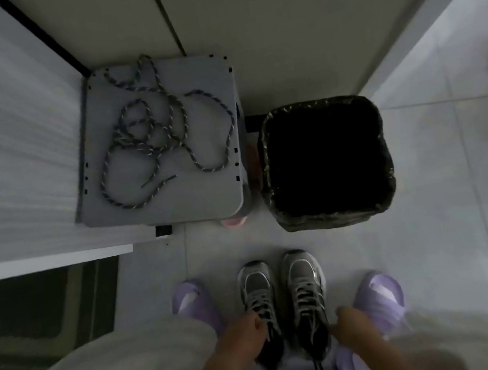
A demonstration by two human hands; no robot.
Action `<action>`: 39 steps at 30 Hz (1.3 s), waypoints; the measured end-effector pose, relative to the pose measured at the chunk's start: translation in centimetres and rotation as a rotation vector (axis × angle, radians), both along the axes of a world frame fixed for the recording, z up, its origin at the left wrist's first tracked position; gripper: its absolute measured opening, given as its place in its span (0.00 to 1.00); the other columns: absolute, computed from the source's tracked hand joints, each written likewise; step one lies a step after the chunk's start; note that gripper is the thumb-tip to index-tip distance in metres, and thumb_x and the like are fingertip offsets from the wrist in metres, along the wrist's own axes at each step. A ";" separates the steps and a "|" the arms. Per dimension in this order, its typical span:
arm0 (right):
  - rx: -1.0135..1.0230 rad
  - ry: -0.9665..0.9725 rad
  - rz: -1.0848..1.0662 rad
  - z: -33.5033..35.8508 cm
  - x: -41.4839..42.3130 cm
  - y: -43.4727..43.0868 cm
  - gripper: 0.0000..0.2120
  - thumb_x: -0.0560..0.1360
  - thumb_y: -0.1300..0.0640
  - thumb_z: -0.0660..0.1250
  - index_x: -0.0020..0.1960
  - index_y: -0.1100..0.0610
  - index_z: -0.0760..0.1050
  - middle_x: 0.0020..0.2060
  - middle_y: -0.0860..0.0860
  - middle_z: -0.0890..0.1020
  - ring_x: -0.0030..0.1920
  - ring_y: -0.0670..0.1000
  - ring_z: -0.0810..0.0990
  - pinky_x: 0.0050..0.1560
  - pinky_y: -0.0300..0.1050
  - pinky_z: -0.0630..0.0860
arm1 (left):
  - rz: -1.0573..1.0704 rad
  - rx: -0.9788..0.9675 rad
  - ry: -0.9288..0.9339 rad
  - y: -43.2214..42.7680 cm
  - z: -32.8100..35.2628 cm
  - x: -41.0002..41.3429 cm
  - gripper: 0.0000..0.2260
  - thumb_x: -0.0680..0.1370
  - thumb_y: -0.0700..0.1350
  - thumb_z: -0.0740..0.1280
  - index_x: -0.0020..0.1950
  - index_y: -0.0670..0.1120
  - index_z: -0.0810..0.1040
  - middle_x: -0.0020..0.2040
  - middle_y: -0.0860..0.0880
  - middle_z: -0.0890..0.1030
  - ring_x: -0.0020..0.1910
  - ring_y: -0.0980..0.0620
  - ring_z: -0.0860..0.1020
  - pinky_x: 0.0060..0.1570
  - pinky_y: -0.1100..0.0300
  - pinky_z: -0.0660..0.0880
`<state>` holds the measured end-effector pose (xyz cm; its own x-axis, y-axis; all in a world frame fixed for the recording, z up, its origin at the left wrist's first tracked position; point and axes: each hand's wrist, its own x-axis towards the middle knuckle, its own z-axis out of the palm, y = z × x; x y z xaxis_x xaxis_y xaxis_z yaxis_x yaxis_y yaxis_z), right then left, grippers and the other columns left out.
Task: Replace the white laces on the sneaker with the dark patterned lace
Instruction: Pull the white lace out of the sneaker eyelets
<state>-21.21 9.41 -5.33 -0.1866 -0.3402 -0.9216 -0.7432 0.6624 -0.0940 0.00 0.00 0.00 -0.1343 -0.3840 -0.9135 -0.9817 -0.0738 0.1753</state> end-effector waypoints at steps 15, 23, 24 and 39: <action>-0.381 0.066 0.085 8.0 1.2 0.9 0.14 0.76 0.49 0.56 0.55 0.54 0.74 0.54 0.53 0.81 0.54 0.55 0.79 0.49 0.44 0.74 | 0.056 -0.113 0.214 4.0 5.9 -1.0 0.10 0.76 0.55 0.63 0.45 0.50 0.75 0.47 0.49 0.82 0.49 0.52 0.79 0.46 0.62 0.71; -0.745 0.016 0.091 23.3 2.9 2.3 0.11 0.75 0.49 0.58 0.43 0.55 0.72 0.40 0.52 0.82 0.40 0.54 0.81 0.36 0.45 0.75 | -0.085 -0.678 0.282 6.1 15.7 -1.0 0.15 0.71 0.59 0.61 0.48 0.49 0.74 0.45 0.50 0.81 0.48 0.48 0.80 0.37 0.60 0.68; -0.770 -0.016 0.060 24.6 3.2 2.8 0.11 0.75 0.50 0.59 0.43 0.57 0.72 0.37 0.52 0.82 0.37 0.53 0.81 0.37 0.46 0.78 | -0.051 -0.723 0.333 6.5 16.9 -0.6 0.11 0.72 0.57 0.62 0.45 0.50 0.73 0.42 0.51 0.80 0.45 0.49 0.79 0.35 0.61 0.64; -1.090 0.124 0.004 30.2 8.6 10.7 0.10 0.70 0.41 0.64 0.44 0.30 0.63 0.24 0.40 0.74 0.33 0.43 0.69 0.36 0.38 0.68 | 0.151 -0.824 0.558 14.9 21.8 4.6 0.12 0.75 0.53 0.63 0.58 0.56 0.76 0.48 0.49 0.82 0.47 0.55 0.79 0.36 0.73 0.64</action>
